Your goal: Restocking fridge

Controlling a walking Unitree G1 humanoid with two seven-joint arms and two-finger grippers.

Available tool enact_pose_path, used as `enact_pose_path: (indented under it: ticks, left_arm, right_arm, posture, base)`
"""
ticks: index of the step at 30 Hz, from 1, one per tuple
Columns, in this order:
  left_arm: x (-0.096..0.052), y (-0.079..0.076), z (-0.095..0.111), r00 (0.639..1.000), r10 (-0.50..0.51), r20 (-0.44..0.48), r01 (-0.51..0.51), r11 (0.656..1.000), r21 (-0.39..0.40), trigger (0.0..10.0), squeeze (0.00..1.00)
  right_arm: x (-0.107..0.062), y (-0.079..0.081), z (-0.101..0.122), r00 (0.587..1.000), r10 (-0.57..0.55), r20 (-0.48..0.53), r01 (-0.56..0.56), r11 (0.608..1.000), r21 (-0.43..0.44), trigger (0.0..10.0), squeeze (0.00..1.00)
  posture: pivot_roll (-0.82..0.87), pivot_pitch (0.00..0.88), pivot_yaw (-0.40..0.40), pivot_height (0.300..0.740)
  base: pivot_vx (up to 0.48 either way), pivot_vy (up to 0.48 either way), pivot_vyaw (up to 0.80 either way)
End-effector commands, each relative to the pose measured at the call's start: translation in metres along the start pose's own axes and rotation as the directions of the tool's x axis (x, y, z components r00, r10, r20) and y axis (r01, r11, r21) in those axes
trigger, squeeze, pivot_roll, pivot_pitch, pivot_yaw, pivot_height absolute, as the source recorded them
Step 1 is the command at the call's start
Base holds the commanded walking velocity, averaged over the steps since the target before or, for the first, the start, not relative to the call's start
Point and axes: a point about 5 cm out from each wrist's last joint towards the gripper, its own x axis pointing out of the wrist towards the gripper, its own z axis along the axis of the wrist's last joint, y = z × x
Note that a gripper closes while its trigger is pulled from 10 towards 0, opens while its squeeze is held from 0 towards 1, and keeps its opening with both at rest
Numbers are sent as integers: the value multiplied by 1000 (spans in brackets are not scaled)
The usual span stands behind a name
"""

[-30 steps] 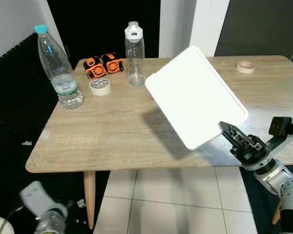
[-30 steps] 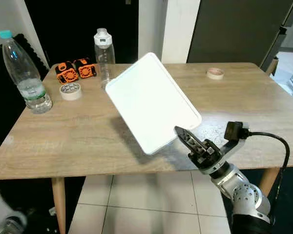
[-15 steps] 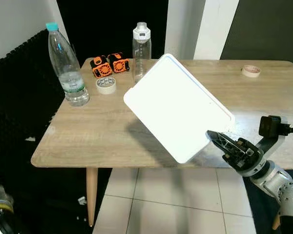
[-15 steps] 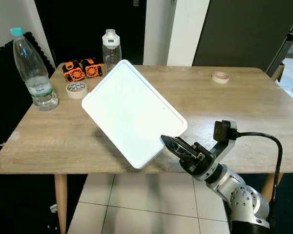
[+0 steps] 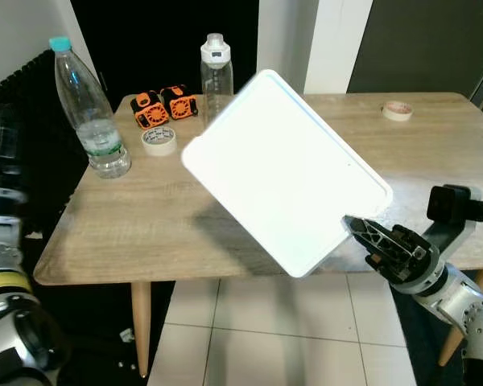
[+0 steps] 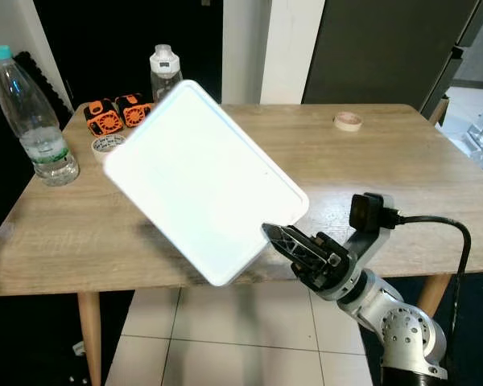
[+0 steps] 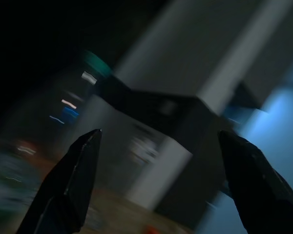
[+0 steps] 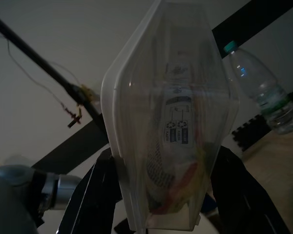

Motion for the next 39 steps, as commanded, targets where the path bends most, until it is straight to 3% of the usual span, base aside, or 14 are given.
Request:
enact_pose_path:
  ticks: [1,5,6,11,14,17,19,23,24,25,26,33,37,39]
  left_arm:
    - [-4,-6,-17,996,-78,-39,75,995,-73,10000,1000]
    - [-8,-12,-37,981,-171,-93,156,976,-155,10000,1000]
    - [-10,-16,-47,969,-223,-109,195,956,-218,10000,0]
    - [-14,-27,-64,944,-317,-91,263,890,-374,10000,0]
    - [-16,-43,-82,912,-407,-54,325,796,-511,10000,0]
    - [-15,-47,-87,905,-422,-49,335,779,-530,10000,0]
    - [-13,-58,-96,890,-456,-8,369,729,-577,10000,0]
    - [-11,-63,-100,880,-476,8,386,705,-595,10000,0]
    - [-10,-71,-106,862,-506,17,407,672,-619,10000,0]
    - [-10,-71,-106,862,-506,17,407,672,-619,10000,0]
    - [-6,-86,-113,835,-549,37,439,624,-646,10000,0]
    - [-3,-94,-114,819,-571,64,463,590,-662,10000,0]
    - [1,-111,-114,775,-624,101,503,512,-696,10000,0]
    - [1,-117,-117,768,-632,103,505,499,-704,10000,0]
  right_arm:
    - [4,8,8,998,58,9,-58,998,-29,0,0]
    - [6,11,13,997,71,20,-70,996,-47,0,0]
    - [7,13,16,997,80,23,-79,995,-56,0,0]
    - [11,16,23,994,99,37,-96,992,-77,0,0]
    - [14,15,30,991,108,74,-100,990,-99,0,0]
    - [14,14,32,990,111,83,-102,990,-102,0,0]
    - [16,13,37,987,106,117,-91,987,-132,0,0]
    - [16,12,40,986,101,134,-81,986,-144,0,0]
    - [16,12,44,983,98,154,-73,985,-156,0,0]
    - [16,12,44,983,98,154,-73,985,-156,0,0]
    - [17,12,47,982,96,164,-68,984,-167,0,0]
    - [17,12,48,982,94,164,-66,984,-168,0,0]
    - [19,8,39,993,43,110,-25,986,-162,0,0]
    - [21,7,34,995,31,92,-17,988,-155,0,0]
  posture:
    - [27,0,-12,740]
    - [29,0,-14,740]
    - [30,0,-17,740]
    - [29,0,-22,740]
    - [28,0,-26,740]
    - [29,0,-27,740]
    - [27,0,-29,740]
    - [27,0,-30,740]
    - [28,0,-31,740]
    - [28,0,-31,740]
    - [27,0,-30,740]
    - [27,0,-30,740]
    - [25,0,-25,740]
    - [26,0,-23,740]
  base:
    - [0,0,0]
    - [0,0,0]
    - [0,0,0]
    - [0,0,0]
    - [0,0,0]
    - [0,0,0]
    - [0,0,0]
    - [0,0,0]
    - [0,0,0]
    - [0,0,0]
    - [0,0,0]
    - [0,0,0]
    - [0,0,0]
    - [0,0,0]
